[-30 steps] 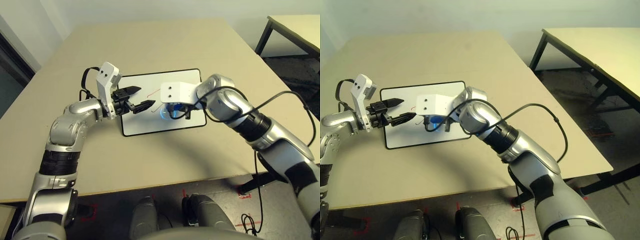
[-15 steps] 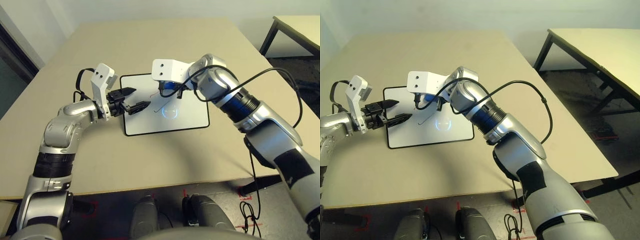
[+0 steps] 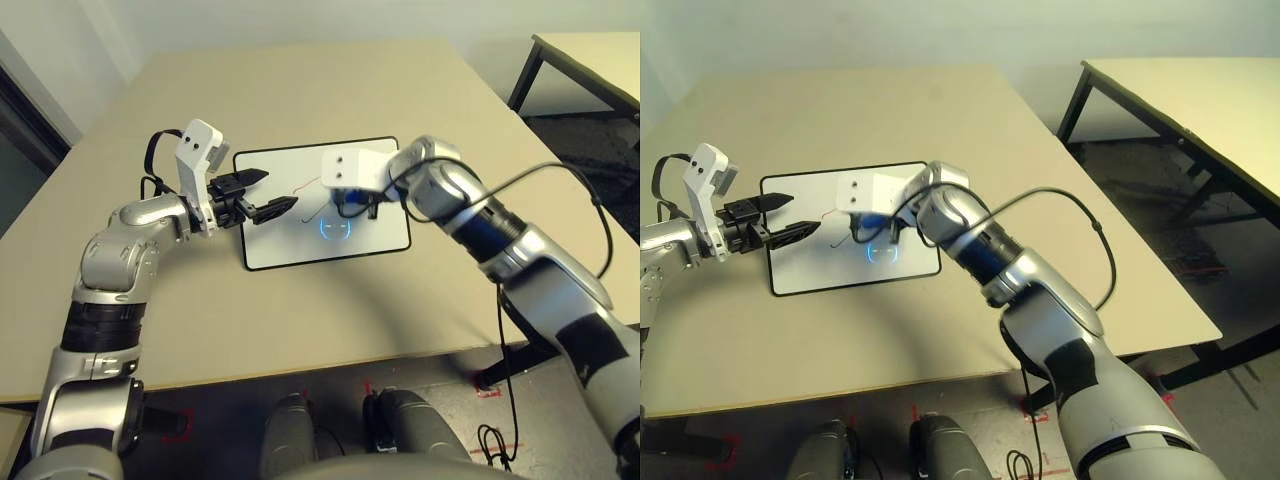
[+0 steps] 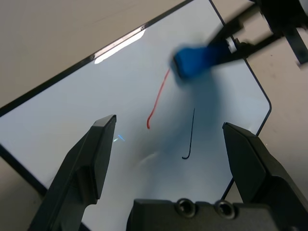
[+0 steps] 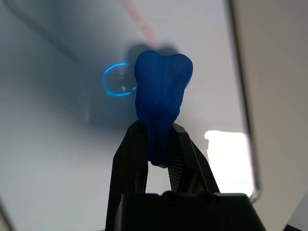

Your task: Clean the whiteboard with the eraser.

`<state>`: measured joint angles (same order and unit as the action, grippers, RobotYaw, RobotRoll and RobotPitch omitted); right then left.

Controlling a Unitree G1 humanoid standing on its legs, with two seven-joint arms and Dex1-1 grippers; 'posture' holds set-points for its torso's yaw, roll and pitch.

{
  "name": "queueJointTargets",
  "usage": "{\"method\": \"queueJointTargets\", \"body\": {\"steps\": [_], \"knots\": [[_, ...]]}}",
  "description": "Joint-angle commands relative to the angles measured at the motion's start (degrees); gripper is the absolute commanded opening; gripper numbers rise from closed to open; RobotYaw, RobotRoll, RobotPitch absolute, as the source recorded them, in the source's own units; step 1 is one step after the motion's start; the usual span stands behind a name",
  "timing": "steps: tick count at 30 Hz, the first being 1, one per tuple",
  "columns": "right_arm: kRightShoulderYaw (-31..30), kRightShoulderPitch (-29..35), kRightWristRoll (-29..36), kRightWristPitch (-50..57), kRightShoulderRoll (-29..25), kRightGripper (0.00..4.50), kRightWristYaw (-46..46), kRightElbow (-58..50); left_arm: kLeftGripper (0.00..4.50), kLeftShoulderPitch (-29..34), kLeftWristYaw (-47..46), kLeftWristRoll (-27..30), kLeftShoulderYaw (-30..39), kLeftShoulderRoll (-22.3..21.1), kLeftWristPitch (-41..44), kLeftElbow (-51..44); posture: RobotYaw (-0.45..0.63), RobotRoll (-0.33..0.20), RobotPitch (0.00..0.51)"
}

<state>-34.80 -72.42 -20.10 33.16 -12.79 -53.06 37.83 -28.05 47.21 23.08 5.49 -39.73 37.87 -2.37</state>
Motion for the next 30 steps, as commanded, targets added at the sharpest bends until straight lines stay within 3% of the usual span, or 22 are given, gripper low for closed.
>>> {"method": "queueJointTargets", "body": {"steps": [1,12,21,26,30], "knots": [[0.2,-0.3,-0.9,-1.2,1.3,0.57,0.8,4.3,4.50,0.4,-0.1,0.3,-0.4,-0.2,1.0,-0.9,0.04,0.000,0.060],[-5.5,5.7,-3.5,8.8,-4.6,0.57,-13.0,-20.1,4.50,0.9,-0.8,0.7,-0.2,0.1,2.9,-3.3,0.03,0.000,0.068],[-6.5,-1.8,-6.1,3.7,-3.1,0.57,-13.0,-10.0,4.50,1.4,-1.6,0.5,-0.7,1.6,2.8,-3.6,0.02,0.000,0.071],[-6.9,-3.4,-7.6,0.0,-1.0,0.57,-12.4,-2.6,4.50,2.4,-2.1,0.7,-0.4,2.2,2.9,-4.3,0.03,0.000,0.076],[-7.5,-2.0,-8.1,0.5,-1.3,0.57,-15.7,-5.1,4.50,3.3,-2.3,0.8,0.1,2.1,3.0,-4.8,0.03,0.000,0.077]]}}
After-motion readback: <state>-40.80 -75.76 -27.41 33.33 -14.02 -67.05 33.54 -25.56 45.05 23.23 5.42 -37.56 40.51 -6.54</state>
